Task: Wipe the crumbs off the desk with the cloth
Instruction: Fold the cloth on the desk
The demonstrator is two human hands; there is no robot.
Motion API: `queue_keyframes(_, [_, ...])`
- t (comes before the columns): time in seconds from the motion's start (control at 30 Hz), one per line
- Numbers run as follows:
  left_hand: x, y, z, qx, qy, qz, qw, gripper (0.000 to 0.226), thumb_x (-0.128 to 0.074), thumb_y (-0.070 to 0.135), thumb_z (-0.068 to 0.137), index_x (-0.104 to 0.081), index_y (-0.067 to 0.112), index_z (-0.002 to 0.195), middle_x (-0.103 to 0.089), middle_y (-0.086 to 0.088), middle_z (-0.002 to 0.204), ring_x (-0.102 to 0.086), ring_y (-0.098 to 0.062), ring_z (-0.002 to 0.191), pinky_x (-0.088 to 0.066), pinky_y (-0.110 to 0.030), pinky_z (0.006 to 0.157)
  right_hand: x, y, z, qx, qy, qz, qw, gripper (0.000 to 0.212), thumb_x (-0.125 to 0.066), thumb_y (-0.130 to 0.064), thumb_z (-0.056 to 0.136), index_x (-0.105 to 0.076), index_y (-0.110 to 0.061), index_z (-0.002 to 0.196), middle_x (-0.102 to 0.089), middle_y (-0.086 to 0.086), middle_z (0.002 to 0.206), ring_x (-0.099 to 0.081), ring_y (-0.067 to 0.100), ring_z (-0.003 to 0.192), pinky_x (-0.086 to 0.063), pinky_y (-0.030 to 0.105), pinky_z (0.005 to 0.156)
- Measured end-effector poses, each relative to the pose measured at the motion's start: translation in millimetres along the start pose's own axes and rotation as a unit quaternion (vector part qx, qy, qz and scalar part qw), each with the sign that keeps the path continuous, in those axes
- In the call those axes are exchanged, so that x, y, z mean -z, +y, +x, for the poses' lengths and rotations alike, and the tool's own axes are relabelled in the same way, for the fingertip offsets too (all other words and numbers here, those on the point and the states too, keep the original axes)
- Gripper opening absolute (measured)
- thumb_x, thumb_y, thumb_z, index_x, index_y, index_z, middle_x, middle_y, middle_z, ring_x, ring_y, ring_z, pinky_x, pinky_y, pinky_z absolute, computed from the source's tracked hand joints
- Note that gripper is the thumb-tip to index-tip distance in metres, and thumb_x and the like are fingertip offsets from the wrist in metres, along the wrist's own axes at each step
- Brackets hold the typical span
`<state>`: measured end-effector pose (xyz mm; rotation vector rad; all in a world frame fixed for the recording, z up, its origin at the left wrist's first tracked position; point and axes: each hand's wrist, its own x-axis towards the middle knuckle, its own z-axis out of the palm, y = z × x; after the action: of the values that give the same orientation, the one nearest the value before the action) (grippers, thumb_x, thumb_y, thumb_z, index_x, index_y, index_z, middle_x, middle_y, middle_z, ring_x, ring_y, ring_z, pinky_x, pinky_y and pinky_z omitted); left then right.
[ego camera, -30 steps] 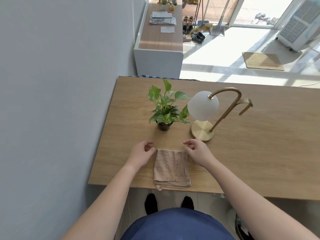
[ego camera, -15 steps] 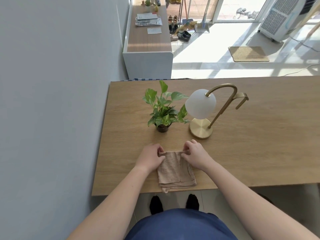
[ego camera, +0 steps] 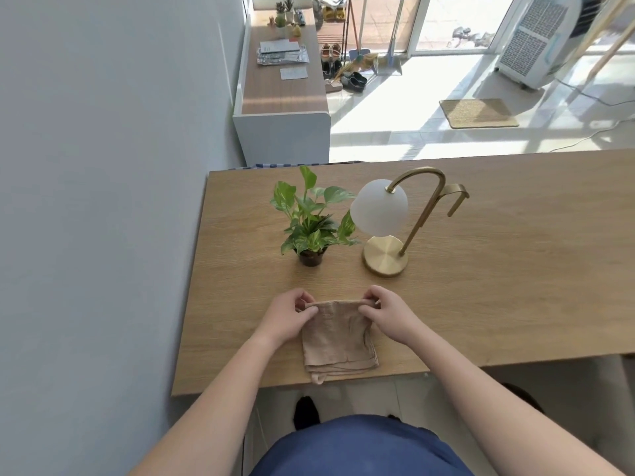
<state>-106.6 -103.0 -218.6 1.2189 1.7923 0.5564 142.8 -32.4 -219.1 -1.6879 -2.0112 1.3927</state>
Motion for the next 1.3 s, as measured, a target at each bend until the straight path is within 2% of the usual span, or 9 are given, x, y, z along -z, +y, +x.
queue_keyframes(0.07, [-1.7, 4.8, -6.5, 0.0, 0.01, -0.039, 0.999, 0.007, -0.077, 0.03, 0.095, -0.073, 0.027, 0.099, -0.074, 0.004, 0.098, -0.067, -0.009, 0.09, -0.05, -0.022, 0.075, 8.0, 6.5, -9.6, -0.001, -0.011, 0.076, 0.997, 0.004, -0.07, -0.021, 0.096, -0.066, -0.021, 0.096, -0.07, 0.001, 0.095, -0.067, 0.022, 0.087, -0.059, 0.049, 0.086])
queue_keyframes(0.13, [-5.3, 13.8, -12.9, -0.002, 0.023, -0.081, 0.996, 0.008, -0.079, 0.032, 0.094, -0.075, 0.028, 0.099, -0.075, 0.002, 0.096, -0.069, -0.015, 0.09, -0.058, -0.028, 0.079, 18.0, 11.5, -20.7, -0.007, -0.016, 0.151, 0.988, 0.002, -0.071, -0.019, 0.098, -0.069, -0.019, 0.1, -0.069, 0.004, 0.097, -0.071, 0.027, 0.091, -0.062, 0.053, 0.087])
queue_keyframes(0.37, [-39.0, 78.5, -23.8, -0.026, 0.024, -0.184, 0.982, 0.007, -0.081, 0.019, 0.094, -0.077, 0.018, 0.099, -0.074, -0.017, 0.102, -0.074, -0.034, 0.096, -0.068, -0.045, 0.076, 79.0, 28.6, -49.0, 0.008, 0.058, 0.233, 0.971, 0.008, -0.073, -0.014, 0.099, -0.073, -0.012, 0.107, -0.073, 0.012, 0.104, -0.073, 0.026, 0.094, -0.067, 0.043, 0.07])
queue_keyframes(0.53, [-84.0, 124.4, -23.5, -0.039, -0.01, -0.212, 0.976, 0.007, -0.079, 0.015, 0.096, -0.075, 0.012, 0.101, -0.07, -0.022, 0.103, -0.073, -0.025, 0.087, -0.068, -0.047, 0.074, 130.6, 64.5, -62.4, 0.001, 0.096, 0.226, 0.969, 0.008, -0.075, -0.014, 0.098, -0.076, -0.017, 0.105, -0.077, 0.009, 0.101, -0.075, 0.024, 0.089, -0.067, 0.053, 0.073])
queue_keyframes(0.8, [-165.6, 140.1, -4.7, 0.014, -0.126, -0.178, 0.976, 0.015, -0.075, 0.009, 0.098, -0.07, 0.002, 0.11, -0.07, -0.013, 0.095, -0.074, -0.02, 0.082, -0.067, -0.04, 0.069, 183.4, 135.4, -83.1, -0.076, 0.038, 0.145, 0.986, 0.009, -0.074, -0.013, 0.099, -0.075, -0.013, 0.108, -0.073, 0.02, 0.106, -0.076, 0.031, 0.093, -0.067, 0.044, 0.066])
queue_keyframes(0.93, [-196.9, 142.8, 21.3, 0.022, -0.081, -0.112, 0.99, 0.008, -0.073, 0.006, 0.098, -0.072, 0.006, 0.106, -0.07, -0.011, 0.095, -0.071, -0.019, 0.078, -0.066, -0.036, 0.065, 188.2, 149.6, -59.3, -0.096, 0.049, 0.087, 0.99, 0.008, -0.071, -0.011, 0.1, -0.074, -0.016, 0.105, -0.073, 0.015, 0.104, -0.075, 0.024, 0.091, -0.067, 0.042, 0.066])
queue_keyframes(1.03, [-207.1, 145.9, 40.9, 0.008, -0.039, -0.058, 0.998, 0.011, -0.078, 0.011, 0.094, -0.075, 0.021, 0.093, -0.075, -0.005, 0.093, -0.074, -0.022, 0.083, -0.067, -0.045, 0.072, 189.9, 154.6, -36.1, -0.089, 0.061, 0.022, 0.994, 0.009, -0.071, -0.016, 0.098, -0.076, -0.023, 0.1, -0.075, 0.005, 0.098, -0.073, 0.024, 0.091, -0.066, 0.047, 0.076])
queue_keyframes(1.13, [-210.6, 146.2, 54.5, 0.008, -0.012, -0.031, 0.999, 0.011, -0.08, 0.014, 0.091, -0.076, 0.024, 0.091, -0.076, 0.001, 0.089, -0.075, -0.021, 0.086, -0.066, -0.047, 0.08, 193.2, 153.5, -18.6, -0.085, 0.071, -0.013, 0.994, 0.007, -0.072, -0.018, 0.097, -0.076, -0.023, 0.099, -0.074, 0.004, 0.095, -0.071, 0.024, 0.091, -0.061, 0.043, 0.08])
queue_keyframes(1.3, [-212.3, 148.9, 60.7, -0.015, 0.02, -0.014, 1.0, 0.007, -0.081, 0.018, 0.092, -0.077, 0.024, 0.094, -0.074, 0.007, 0.087, -0.069, -0.01, 0.081, -0.059, -0.029, 0.079, 196.4, 153.2, -6.3, -0.071, 0.072, -0.054, 0.993, 0.008, -0.071, -0.014, 0.097, -0.075, -0.021, 0.1, -0.071, -0.002, 0.096, -0.065, 0.013, 0.088, -0.046, 0.02, 0.068])
